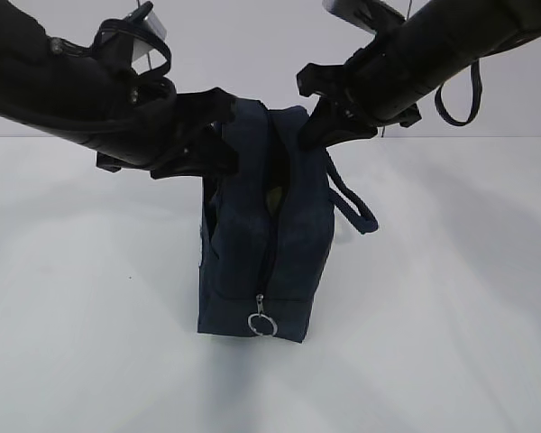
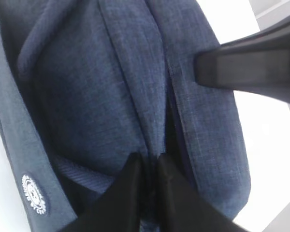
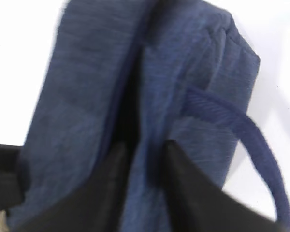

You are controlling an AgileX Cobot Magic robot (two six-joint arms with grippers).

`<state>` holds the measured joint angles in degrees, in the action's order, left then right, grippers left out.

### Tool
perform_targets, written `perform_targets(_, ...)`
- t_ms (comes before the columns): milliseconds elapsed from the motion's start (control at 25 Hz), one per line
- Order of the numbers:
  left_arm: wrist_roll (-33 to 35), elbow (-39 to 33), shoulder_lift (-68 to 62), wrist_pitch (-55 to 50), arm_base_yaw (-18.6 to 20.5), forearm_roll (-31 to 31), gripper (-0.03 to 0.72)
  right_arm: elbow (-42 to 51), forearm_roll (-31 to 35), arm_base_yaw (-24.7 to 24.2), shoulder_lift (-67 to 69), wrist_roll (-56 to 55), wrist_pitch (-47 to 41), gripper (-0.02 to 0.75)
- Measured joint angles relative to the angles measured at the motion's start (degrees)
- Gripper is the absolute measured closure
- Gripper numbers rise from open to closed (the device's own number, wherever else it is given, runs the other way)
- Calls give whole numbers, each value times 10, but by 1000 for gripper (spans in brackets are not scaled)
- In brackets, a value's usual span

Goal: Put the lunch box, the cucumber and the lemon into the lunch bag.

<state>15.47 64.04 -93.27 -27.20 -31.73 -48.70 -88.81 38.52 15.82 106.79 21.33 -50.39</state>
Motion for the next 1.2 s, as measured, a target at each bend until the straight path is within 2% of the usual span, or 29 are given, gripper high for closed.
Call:
perform_targets(80,0,0,0,6,0,-6,634,0,1,0,0,0,0,678)
perform_targets(160,0,0,0,8,0,-16,586,0,3,0,-1,0,1,611)
perform_targets(280,0,0,0,10,0,-22,440,0,7,0,-3,0,2,416)
perform_targets(360,0,0,0,10,0,-23,309,0,8,0,-3,0,4,297)
perform_targets(440,0,0,0,10,0,-23,196,-3,8,0,-3,0,1,228)
perform_targets(520,0,0,4,10,0,-22,141,-17,7,0,-3,0,-14,198)
perform_targets(840,0,0,87,-1,1,22,108,-72,-40,0,-13,-10,-128,186)
perform_targets(1000,0,0,122,-34,1,53,117,-72,-80,0,-34,-31,-174,185)
perform_targets(1200,0,0,131,-115,1,70,148,-72,-93,0,-79,-42,-200,183)
